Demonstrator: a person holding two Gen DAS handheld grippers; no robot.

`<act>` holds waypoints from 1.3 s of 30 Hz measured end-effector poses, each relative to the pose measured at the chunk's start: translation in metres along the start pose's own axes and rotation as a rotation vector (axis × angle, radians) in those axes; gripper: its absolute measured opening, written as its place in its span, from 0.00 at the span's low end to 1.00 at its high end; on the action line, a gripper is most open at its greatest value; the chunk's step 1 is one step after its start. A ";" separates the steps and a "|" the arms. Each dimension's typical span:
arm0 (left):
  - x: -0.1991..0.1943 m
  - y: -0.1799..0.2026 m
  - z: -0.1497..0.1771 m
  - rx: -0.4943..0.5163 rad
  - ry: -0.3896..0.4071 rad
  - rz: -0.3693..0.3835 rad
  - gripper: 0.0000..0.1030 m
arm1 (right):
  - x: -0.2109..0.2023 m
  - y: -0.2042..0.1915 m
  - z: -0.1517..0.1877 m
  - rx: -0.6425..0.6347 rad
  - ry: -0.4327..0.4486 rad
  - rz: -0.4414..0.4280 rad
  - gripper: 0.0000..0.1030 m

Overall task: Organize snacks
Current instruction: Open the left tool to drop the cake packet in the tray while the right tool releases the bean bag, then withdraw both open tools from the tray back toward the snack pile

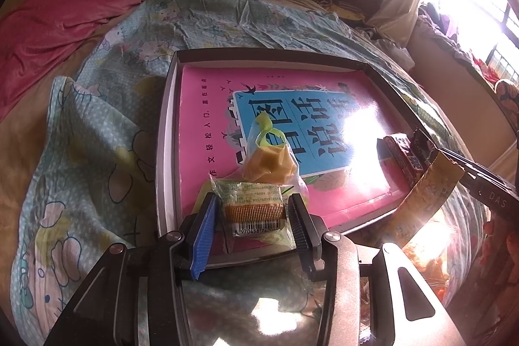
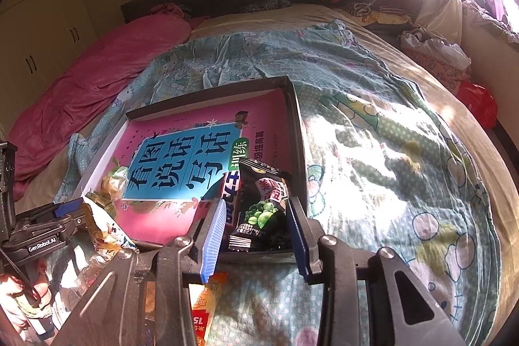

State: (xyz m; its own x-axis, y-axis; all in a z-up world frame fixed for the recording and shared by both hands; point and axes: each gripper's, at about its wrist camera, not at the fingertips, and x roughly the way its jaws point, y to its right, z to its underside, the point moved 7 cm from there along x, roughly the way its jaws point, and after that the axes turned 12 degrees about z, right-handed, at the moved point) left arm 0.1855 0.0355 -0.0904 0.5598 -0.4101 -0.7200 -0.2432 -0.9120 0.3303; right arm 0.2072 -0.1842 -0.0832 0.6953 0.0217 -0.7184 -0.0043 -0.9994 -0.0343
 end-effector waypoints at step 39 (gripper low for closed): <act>-0.047 0.019 0.003 0.002 0.084 0.058 0.75 | -0.031 -0.012 -0.004 -0.003 0.062 -0.042 0.53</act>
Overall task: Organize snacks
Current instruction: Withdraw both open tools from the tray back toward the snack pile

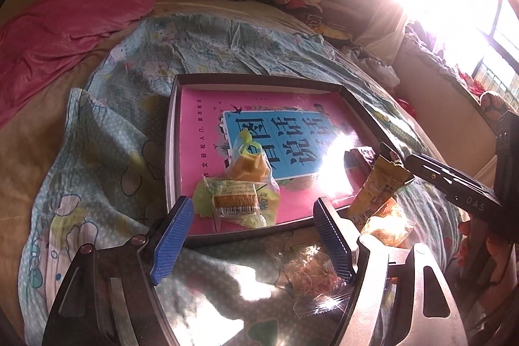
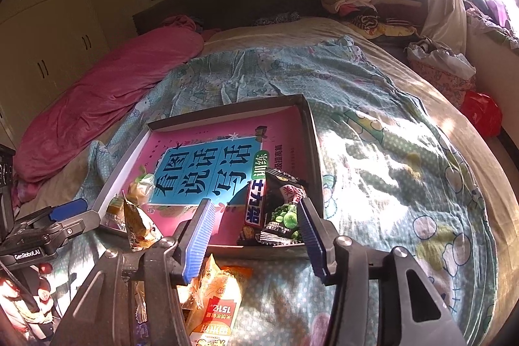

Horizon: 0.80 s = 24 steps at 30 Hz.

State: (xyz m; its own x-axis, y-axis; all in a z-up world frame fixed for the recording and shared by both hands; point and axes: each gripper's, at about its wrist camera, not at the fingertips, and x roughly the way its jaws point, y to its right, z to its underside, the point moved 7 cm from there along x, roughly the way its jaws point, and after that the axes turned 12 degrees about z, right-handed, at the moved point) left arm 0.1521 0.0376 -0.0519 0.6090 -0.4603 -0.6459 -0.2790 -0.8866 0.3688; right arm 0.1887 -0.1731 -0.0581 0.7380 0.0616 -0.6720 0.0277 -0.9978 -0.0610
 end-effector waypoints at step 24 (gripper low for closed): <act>-0.008 0.029 0.008 0.046 -0.001 0.046 0.75 | -0.021 -0.006 0.008 -0.012 0.015 -0.032 0.58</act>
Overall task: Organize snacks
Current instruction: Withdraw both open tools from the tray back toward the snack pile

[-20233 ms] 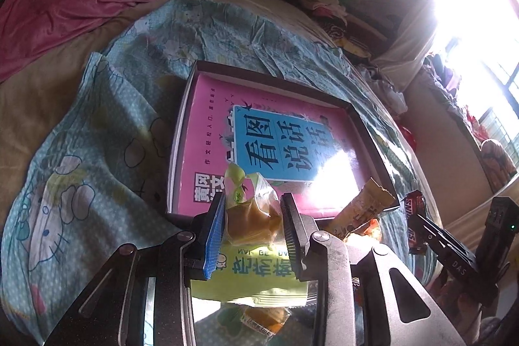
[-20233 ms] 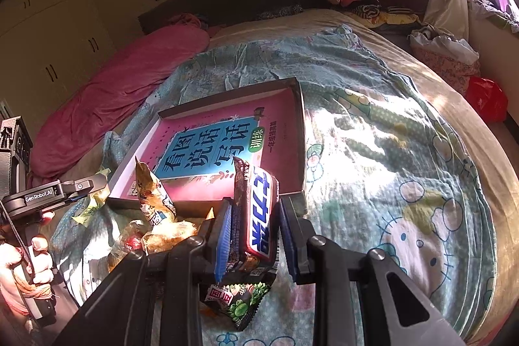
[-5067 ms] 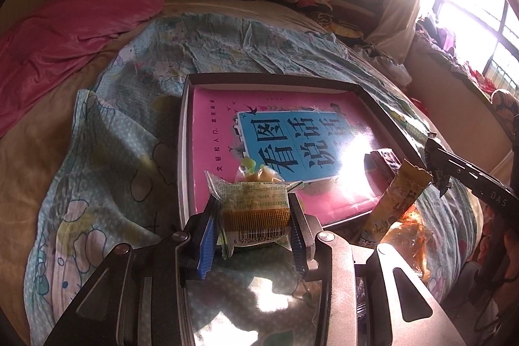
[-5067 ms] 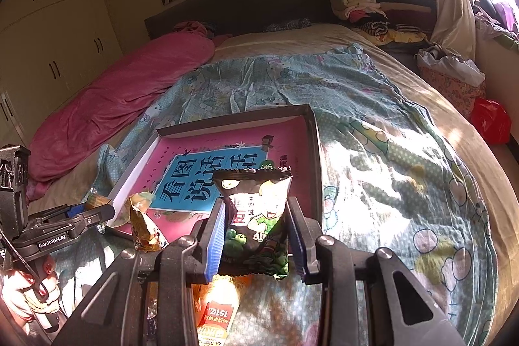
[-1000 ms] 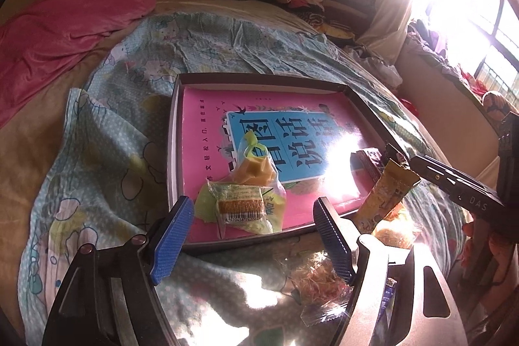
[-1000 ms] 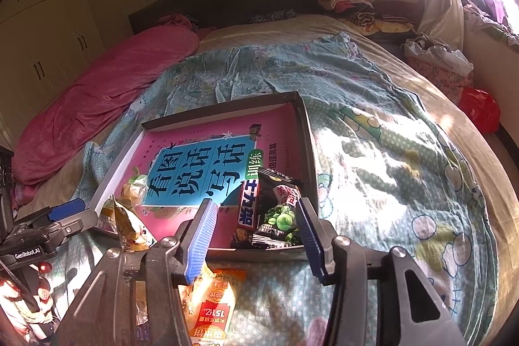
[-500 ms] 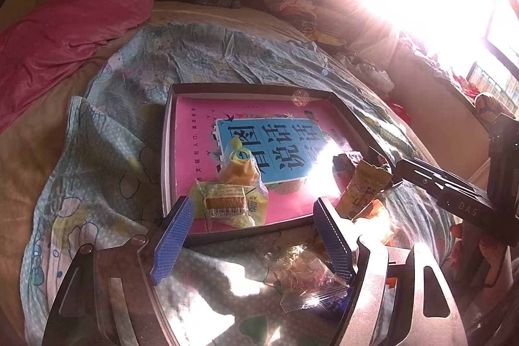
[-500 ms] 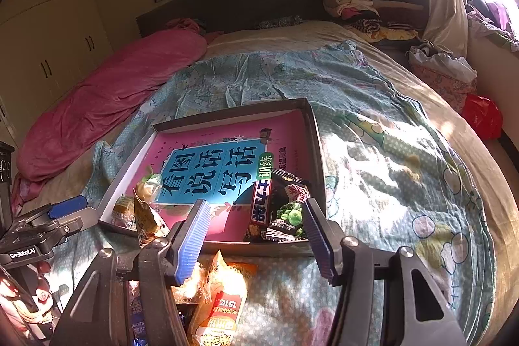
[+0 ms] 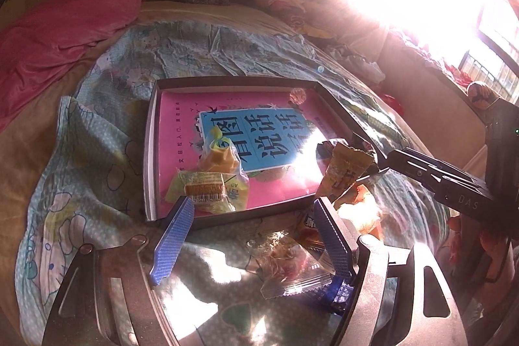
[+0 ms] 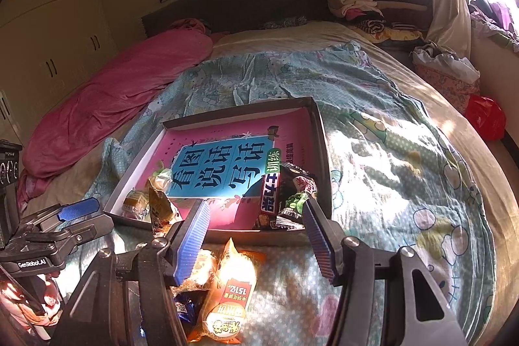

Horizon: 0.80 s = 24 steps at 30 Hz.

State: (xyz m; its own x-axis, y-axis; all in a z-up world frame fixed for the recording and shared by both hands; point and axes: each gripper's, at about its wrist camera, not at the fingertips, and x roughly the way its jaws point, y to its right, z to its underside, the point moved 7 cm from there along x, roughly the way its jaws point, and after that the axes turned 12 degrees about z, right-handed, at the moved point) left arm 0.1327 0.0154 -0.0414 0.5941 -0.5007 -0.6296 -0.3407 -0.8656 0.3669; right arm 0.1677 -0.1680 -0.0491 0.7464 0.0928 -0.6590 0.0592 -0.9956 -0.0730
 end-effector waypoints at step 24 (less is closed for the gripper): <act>0.001 0.039 0.010 0.056 -0.023 0.068 0.75 | -0.020 -0.002 0.025 -0.020 -0.038 0.007 0.58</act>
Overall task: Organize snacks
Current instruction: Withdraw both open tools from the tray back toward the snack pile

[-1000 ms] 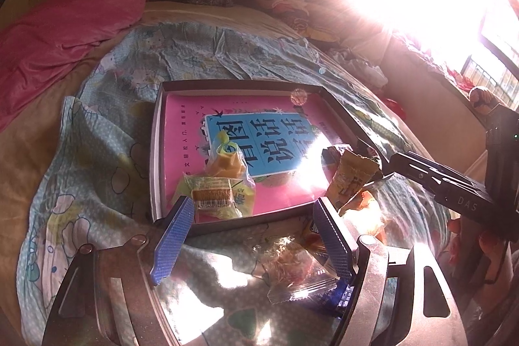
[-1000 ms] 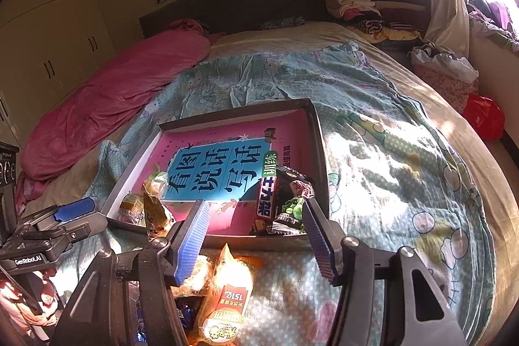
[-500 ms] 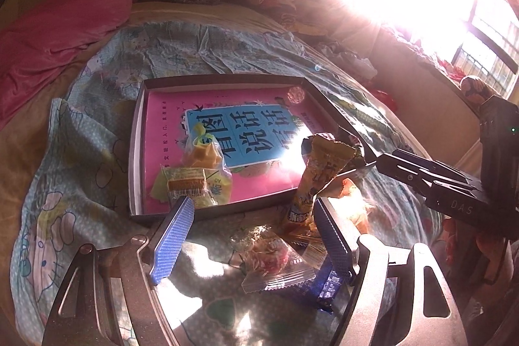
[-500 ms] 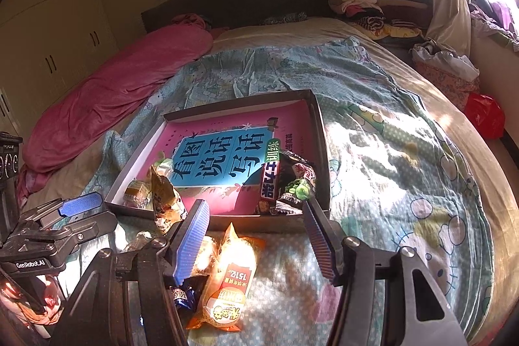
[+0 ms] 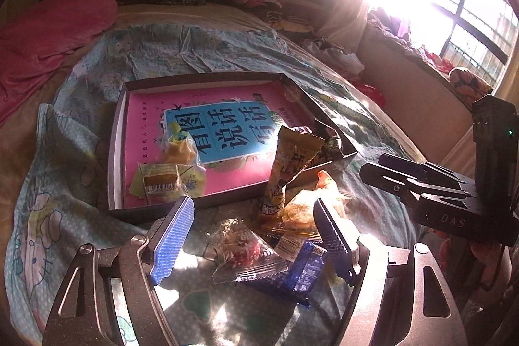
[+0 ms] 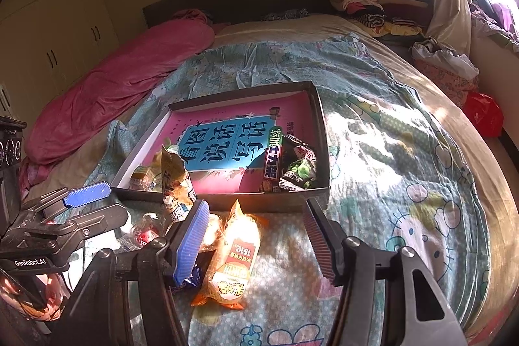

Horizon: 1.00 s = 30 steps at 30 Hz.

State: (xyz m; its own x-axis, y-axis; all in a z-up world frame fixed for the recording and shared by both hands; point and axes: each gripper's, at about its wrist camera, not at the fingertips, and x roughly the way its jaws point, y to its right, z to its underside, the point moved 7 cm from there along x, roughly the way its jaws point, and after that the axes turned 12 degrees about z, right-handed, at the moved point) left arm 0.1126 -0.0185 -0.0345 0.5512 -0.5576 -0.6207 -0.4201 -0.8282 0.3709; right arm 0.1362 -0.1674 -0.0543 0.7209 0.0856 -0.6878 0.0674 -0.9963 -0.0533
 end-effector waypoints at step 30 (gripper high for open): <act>0.008 0.015 0.011 0.041 -0.050 0.023 0.75 | 0.005 -0.008 0.023 -0.005 -0.071 -0.018 0.58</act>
State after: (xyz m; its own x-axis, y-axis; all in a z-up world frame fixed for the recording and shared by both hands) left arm 0.1027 -0.0349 -0.0416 0.5046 -0.5718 -0.6469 -0.4621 -0.8118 0.3571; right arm 0.1236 -0.1591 -0.0740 0.6685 0.1029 -0.7366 0.0839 -0.9945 -0.0628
